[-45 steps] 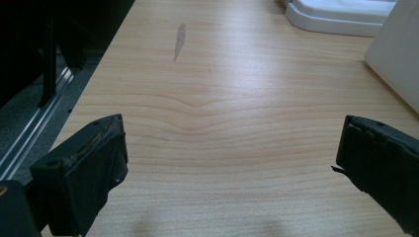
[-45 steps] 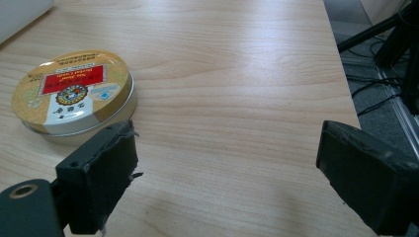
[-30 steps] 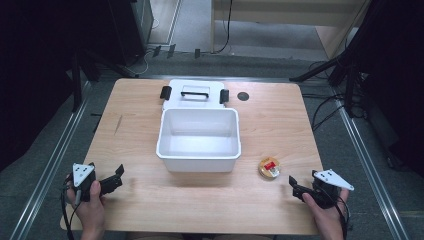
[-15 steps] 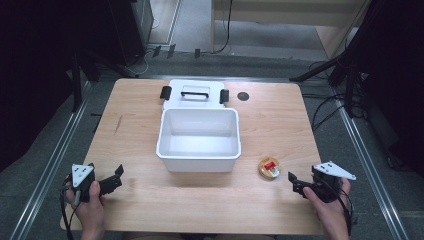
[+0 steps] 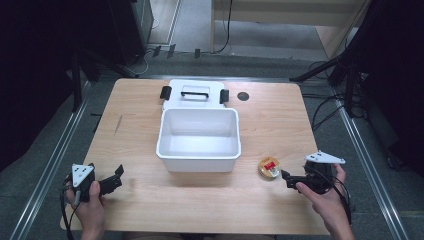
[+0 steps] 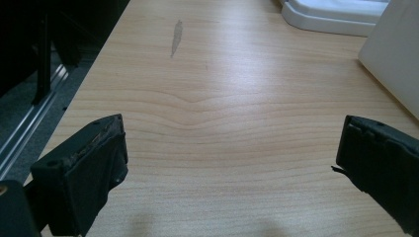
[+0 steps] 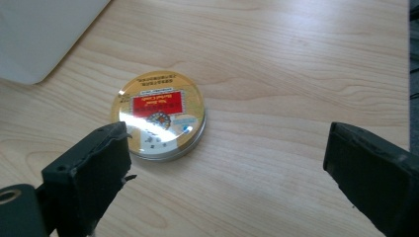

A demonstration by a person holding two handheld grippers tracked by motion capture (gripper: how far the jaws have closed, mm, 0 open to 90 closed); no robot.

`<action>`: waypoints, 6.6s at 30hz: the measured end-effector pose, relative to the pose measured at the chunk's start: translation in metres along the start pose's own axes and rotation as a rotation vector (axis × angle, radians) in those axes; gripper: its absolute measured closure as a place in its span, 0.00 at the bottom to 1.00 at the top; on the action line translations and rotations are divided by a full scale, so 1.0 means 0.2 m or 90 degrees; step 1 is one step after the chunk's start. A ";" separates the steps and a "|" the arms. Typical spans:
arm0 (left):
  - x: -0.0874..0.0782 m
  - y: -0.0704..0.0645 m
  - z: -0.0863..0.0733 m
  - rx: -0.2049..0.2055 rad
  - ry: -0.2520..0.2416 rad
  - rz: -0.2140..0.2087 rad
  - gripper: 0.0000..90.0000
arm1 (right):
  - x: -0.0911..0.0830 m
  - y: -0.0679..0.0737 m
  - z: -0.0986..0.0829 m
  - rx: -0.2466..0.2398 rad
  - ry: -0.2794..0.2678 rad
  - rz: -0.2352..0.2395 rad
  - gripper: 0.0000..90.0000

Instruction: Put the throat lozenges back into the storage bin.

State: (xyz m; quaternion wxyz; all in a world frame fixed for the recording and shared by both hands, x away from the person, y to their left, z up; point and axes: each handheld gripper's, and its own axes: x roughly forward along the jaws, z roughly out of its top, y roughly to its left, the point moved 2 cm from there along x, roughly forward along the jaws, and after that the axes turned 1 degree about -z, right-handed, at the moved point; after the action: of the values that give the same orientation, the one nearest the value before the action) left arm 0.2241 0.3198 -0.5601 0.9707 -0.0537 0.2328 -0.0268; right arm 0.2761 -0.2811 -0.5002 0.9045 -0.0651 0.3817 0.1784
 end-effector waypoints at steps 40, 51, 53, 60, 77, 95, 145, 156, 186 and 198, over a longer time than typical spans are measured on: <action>0.00 0.00 0.00 0.000 0.000 -0.003 0.00 | 0.27 0.20 0.27 -0.168 0.364 -0.001 0.03; 0.00 0.00 0.00 0.001 0.003 -0.004 0.00 | 0.37 0.20 0.25 -0.163 0.425 -0.021 0.03; 0.00 0.00 0.00 0.001 0.003 -0.004 0.00 | 0.37 0.20 0.24 -0.166 0.429 -0.018 0.08; 0.00 0.00 0.00 0.000 0.003 -0.006 0.00 | 0.37 0.22 0.24 -0.170 0.444 -0.008 0.27; 0.00 0.00 0.00 0.000 0.003 -0.006 0.00 | 0.43 0.22 0.30 -0.133 0.428 -0.015 0.15; 0.00 0.00 0.00 0.001 0.003 -0.006 0.00 | 0.42 0.25 0.34 -0.144 0.422 0.003 0.23; 0.00 0.00 0.00 -0.003 0.004 -0.008 0.00 | 0.14 0.50 0.98 -0.228 0.352 0.042 0.23; 0.01 0.00 0.00 -0.004 0.004 -0.010 0.00 | 0.16 0.62 1.05 -0.261 0.343 0.058 0.23; 0.01 0.01 0.00 -0.008 0.005 -0.012 0.00 | 0.28 0.86 1.07 -0.333 0.341 0.097 0.23; 0.01 0.00 0.00 -0.008 0.005 -0.011 0.00 | 0.35 0.86 0.99 -0.467 0.311 0.116 0.23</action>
State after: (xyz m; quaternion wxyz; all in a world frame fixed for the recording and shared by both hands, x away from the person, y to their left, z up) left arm 0.2257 0.3207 -0.5605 0.9692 -0.0616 0.2361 -0.0341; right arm 0.3897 -0.0512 -0.4083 0.6856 -0.3879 0.4996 0.3604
